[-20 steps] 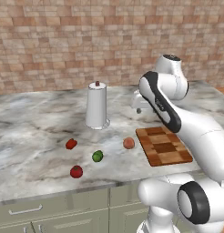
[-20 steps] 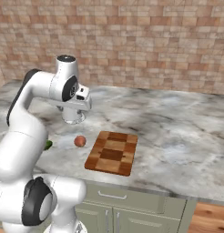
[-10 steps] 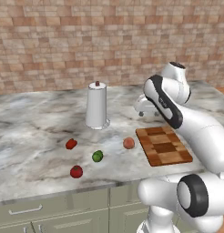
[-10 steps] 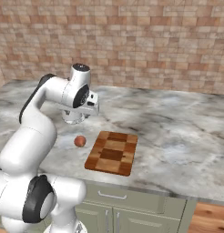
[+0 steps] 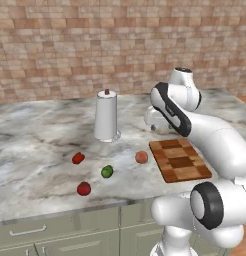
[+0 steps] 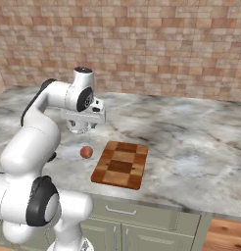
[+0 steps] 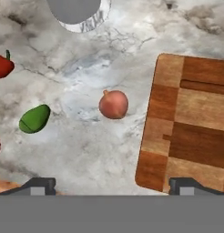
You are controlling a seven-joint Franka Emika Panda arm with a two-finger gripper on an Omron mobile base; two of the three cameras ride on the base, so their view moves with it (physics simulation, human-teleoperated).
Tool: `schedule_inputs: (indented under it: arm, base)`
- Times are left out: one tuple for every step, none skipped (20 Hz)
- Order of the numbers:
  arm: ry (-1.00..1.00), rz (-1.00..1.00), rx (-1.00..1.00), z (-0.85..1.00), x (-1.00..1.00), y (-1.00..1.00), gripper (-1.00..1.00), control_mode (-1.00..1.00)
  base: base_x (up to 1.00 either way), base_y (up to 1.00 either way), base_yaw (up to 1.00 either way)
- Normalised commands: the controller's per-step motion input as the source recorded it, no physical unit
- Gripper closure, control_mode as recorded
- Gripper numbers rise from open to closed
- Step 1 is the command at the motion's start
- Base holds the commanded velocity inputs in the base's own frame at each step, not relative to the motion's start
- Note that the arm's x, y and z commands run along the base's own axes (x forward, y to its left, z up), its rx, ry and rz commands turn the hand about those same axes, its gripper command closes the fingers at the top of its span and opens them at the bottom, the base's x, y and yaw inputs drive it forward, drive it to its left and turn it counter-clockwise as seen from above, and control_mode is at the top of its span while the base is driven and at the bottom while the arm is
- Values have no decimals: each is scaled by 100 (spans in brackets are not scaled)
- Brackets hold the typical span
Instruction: Place the avocado, onion, tomato, and bell pepper on the cutting board.
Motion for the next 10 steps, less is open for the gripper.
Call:
schedule_inputs:
  arm:
    - [20, 0, -16, -9, 14, 9, -100, -100]
    - [23, 0, -19, -11, 20, 16, -100, -100]
    - [26, 0, -23, -6, 14, 27, -100, -100]
    - [25, 0, -23, -6, 10, 30, -100, -100]
    - [19, 0, -18, -6, 14, 21, -100, -100]
    - [13, 0, -12, -7, 18, 11, -100, -100]
    - [3, 0, -3, -10, 15, 3, -100, -100]
    - [0, 0, 0, -15, 13, 0, -100, -100]
    - [0, 0, 0, -22, 20, 1, -100, -100]
    - [0, 0, 0, -27, 26, 4, -100, -100]
  base:
    - [0, 0, 0]
    - [0, 0, 0]
    - [0, 0, 0]
    - [0, 0, 0]
    - [0, 0, 0]
    - [0, 0, 0]
    - [0, 0, 0]
    - [0, 0, 0]
    - [0, 0, 0]
    - [0, 0, 0]
